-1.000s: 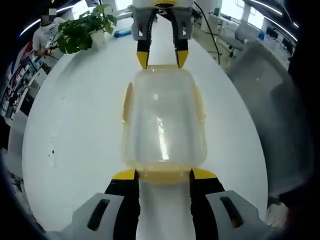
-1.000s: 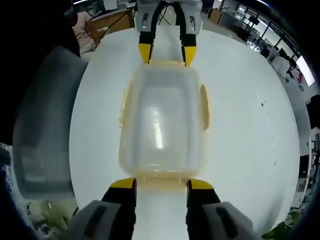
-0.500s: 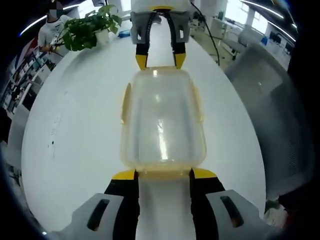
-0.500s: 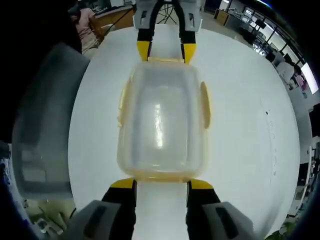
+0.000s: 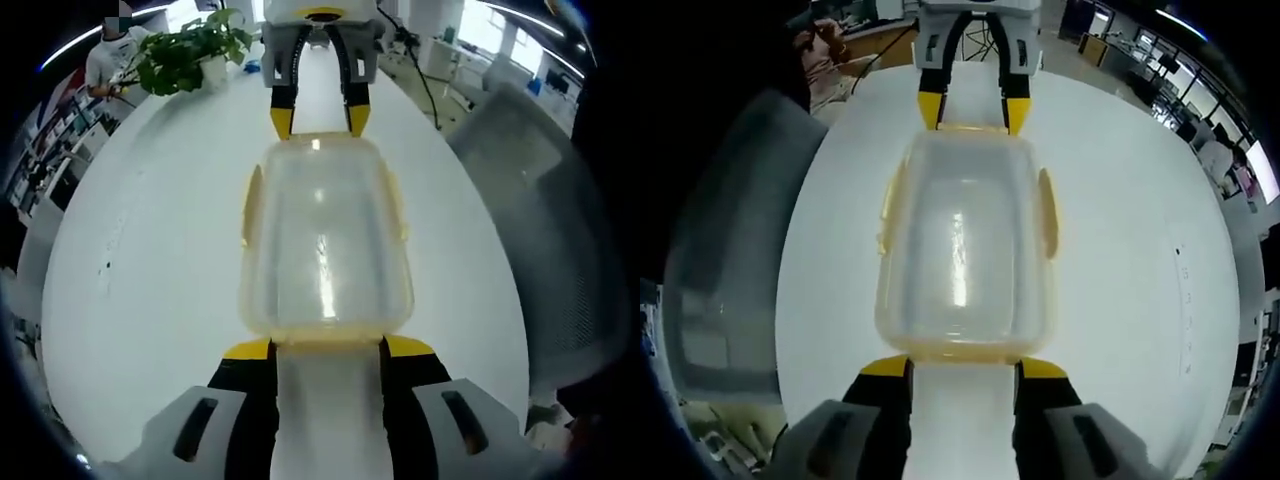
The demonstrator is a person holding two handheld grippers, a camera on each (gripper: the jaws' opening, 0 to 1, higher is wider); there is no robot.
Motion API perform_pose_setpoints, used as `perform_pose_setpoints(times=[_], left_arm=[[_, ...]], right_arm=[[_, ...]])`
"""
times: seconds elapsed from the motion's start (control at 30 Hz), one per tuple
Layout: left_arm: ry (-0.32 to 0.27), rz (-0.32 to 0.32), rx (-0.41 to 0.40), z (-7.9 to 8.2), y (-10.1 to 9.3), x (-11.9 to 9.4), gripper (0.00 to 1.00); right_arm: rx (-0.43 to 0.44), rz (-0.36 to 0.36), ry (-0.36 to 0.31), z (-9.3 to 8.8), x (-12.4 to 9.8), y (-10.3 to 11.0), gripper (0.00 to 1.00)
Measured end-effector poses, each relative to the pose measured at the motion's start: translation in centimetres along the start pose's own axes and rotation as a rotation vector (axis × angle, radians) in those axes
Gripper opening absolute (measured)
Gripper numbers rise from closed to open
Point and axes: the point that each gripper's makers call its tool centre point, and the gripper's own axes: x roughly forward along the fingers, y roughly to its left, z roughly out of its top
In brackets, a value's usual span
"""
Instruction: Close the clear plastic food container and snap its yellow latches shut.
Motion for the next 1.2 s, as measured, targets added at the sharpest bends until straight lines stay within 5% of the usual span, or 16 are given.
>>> perform_pose_setpoints(times=[0.6,1.2], left_arm=[[-0.071,-0.015,0.003,-0.2,0.0,-2.2,0.3],[-0.141,0.001,0.034,3.7,0.6,-1.6,0.3]], right_arm=[[-0.001,0.018,-0.058,0.7,-2.1,0.7,0.41],[-0.008,0.007,-0.156,5.4,-1.4,-0.2,0.34]])
